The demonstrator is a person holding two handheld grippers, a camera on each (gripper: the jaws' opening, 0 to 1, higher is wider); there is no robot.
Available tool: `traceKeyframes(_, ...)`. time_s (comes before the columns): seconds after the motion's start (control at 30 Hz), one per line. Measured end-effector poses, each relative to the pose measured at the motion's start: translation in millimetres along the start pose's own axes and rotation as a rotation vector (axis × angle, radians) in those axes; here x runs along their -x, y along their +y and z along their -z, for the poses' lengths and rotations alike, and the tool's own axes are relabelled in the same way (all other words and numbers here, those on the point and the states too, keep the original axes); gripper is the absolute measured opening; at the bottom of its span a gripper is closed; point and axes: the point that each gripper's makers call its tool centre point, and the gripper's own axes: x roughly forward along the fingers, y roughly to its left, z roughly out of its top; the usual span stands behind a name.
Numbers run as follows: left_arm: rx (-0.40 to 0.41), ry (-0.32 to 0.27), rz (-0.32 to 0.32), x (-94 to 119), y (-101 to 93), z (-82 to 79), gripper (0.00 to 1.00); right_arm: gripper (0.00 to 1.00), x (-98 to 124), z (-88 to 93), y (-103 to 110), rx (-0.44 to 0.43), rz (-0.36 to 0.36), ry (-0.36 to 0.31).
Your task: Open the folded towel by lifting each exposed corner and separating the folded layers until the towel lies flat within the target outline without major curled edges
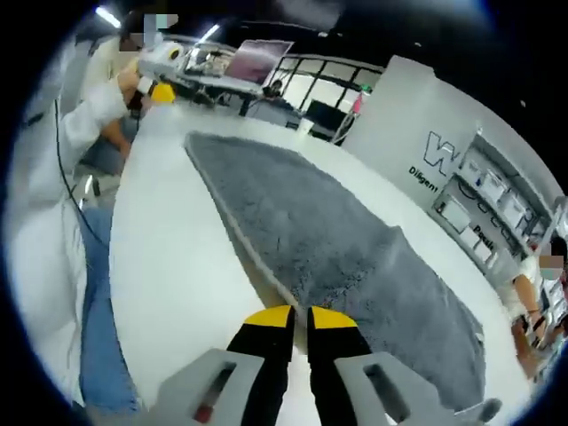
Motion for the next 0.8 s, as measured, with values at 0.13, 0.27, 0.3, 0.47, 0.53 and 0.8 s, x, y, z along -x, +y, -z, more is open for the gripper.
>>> traceKeyframes(0.13,0.002,-0.002,0.002,-1,-0.2,0.0,1.00,0.13,20,-9.8,-21,-0.217,0.022,-0.104)
traceKeyframes(0.27,0.003,-0.004,0.008,-2,-1.7,-0.3,1.00,0.25,40,-8.2,-54,-0.331,0.109,-0.158)
traceKeyframes(0.3,0.003,-0.004,0.010,-3,-2.4,-0.3,1.00,0.30,45,-5.5,-61,-0.351,0.136,-0.158)
traceKeyframes(0.47,0.003,-0.003,0.012,-3,-2.0,0.0,1.00,0.51,66,12.6,-98,-0.422,0.272,-0.151)
traceKeyframes(0.53,0.003,-0.003,0.010,-2,-1.4,-0.2,1.00,0.61,73,21.7,-110,-0.450,0.327,-0.142)
traceKeyframes(0.8,0.004,0.003,0.003,-2,0.8,0.7,1.00,0.84,87,50.5,-135,-0.565,0.417,-0.125)
